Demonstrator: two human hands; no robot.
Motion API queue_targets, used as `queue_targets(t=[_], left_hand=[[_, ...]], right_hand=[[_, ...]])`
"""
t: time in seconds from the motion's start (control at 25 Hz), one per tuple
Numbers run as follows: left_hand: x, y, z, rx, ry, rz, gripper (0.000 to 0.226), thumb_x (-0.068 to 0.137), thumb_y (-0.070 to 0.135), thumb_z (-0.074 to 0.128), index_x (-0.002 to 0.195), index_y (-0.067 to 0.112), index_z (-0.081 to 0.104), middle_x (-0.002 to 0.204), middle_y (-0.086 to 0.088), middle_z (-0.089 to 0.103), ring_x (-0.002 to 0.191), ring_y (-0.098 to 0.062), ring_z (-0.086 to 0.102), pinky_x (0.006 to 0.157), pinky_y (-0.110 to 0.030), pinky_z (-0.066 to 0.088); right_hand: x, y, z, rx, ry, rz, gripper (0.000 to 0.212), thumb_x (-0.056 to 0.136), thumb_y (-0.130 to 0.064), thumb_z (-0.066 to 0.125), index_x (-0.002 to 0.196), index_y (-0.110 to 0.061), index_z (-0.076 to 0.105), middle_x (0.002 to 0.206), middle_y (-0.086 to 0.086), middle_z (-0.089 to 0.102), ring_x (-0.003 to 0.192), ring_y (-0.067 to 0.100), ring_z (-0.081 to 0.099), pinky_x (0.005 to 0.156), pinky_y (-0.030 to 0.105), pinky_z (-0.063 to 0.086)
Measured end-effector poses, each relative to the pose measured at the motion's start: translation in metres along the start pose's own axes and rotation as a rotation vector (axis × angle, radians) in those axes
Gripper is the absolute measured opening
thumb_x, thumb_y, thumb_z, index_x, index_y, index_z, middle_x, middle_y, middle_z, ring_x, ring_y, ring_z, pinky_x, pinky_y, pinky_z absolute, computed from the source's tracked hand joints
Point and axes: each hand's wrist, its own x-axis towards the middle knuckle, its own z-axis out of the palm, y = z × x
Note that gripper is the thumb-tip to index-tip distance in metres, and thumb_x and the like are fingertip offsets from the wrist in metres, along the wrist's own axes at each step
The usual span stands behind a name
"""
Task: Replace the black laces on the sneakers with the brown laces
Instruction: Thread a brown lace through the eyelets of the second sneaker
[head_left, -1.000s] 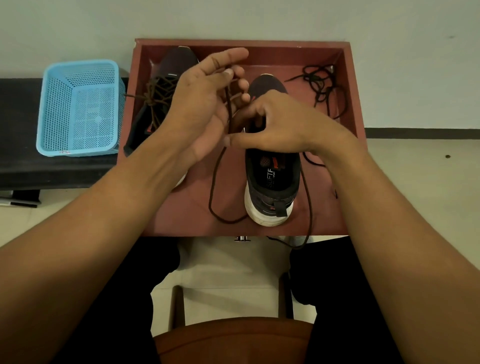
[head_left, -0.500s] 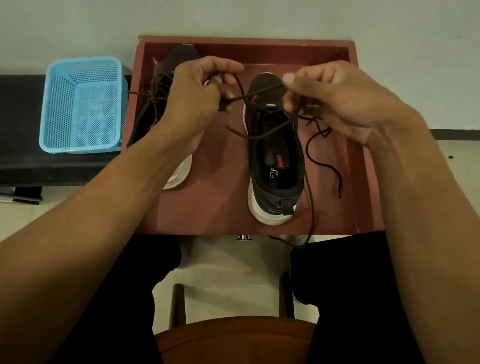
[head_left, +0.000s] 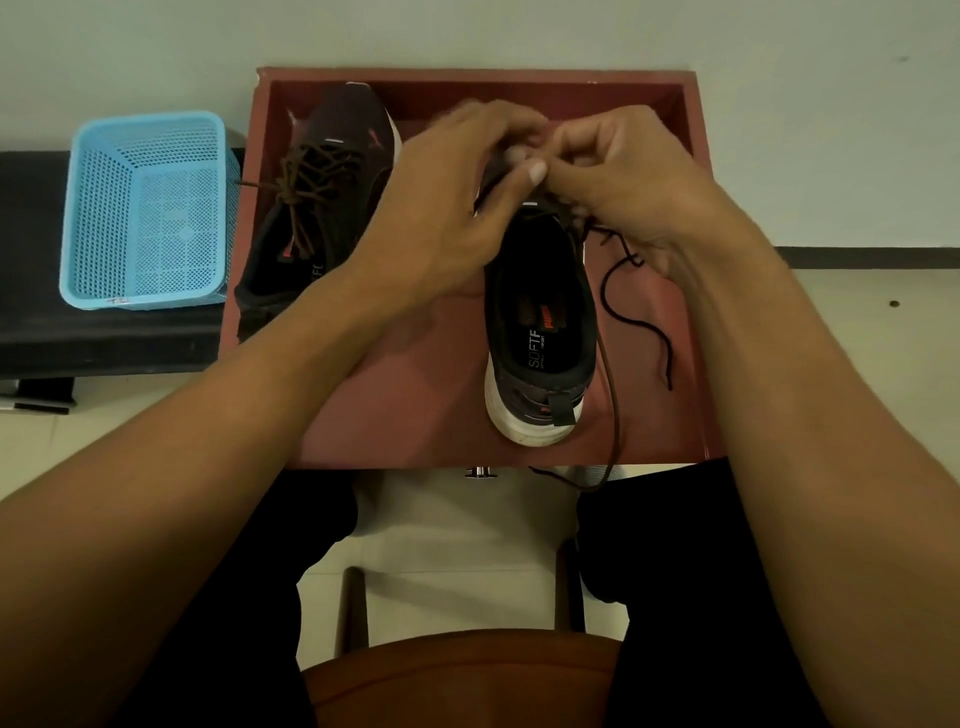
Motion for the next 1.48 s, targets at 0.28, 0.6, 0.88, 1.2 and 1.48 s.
queue_targets(t=[0.28,0.6,0.88,1.2,1.48], left_hand=[[-0.001,-0.006,-0.011,-0.167,0.034,-0.093,0.024,0.094,0.038,0.075,0.111,0.022,0.080,0.098,0.010,0.076,0.087,-0.003,0.073,0.081,-0.021,0.060],[-0.004,-0.025,-0.023,-0.026,-0.015,-0.137,0.026,0.094,0.038,0.074,0.114,0.022,0.077,0.101,0.012,0.074,0.087,0.009,0.068,0.084,-0.010,0.055],[0.000,-0.010,-0.008,-0.158,0.003,-0.018,0.018,0.091,0.032,0.079,0.105,0.021,0.081,0.092,0.012,0.076,0.082,0.001,0.073,0.077,-0.018,0.059],[-0.002,-0.011,-0.007,-0.166,0.020,-0.054,0.019,0.092,0.034,0.079,0.104,0.020,0.081,0.094,0.011,0.078,0.087,0.001,0.074,0.082,-0.023,0.061],[-0.002,-0.012,-0.002,-0.121,-0.028,-0.084,0.012,0.091,0.033,0.077,0.094,0.021,0.080,0.084,0.019,0.072,0.077,0.005,0.069,0.071,-0.008,0.051]], right_hand=[[0.000,0.007,-0.007,0.039,-0.027,0.010,0.033,0.086,-0.051,0.082,0.080,-0.018,0.081,0.063,0.000,0.058,0.060,0.013,0.049,0.062,0.025,0.046],[-0.002,0.011,-0.022,-0.020,0.065,0.070,0.036,0.084,-0.052,0.083,0.092,-0.017,0.084,0.064,-0.006,0.063,0.055,0.004,0.051,0.052,0.015,0.043],[-0.001,0.001,-0.004,-0.076,-0.029,0.037,0.035,0.085,-0.053,0.082,0.089,-0.018,0.084,0.066,-0.002,0.068,0.060,0.005,0.053,0.061,0.017,0.047],[-0.002,0.001,-0.006,-0.079,0.000,0.045,0.027,0.087,-0.045,0.082,0.087,-0.018,0.083,0.068,-0.002,0.073,0.059,0.004,0.058,0.061,0.014,0.050],[-0.016,-0.002,-0.023,-0.339,-0.034,0.311,0.044,0.083,-0.054,0.082,0.088,-0.010,0.079,0.074,0.004,0.079,0.066,0.014,0.075,0.063,0.027,0.059]])
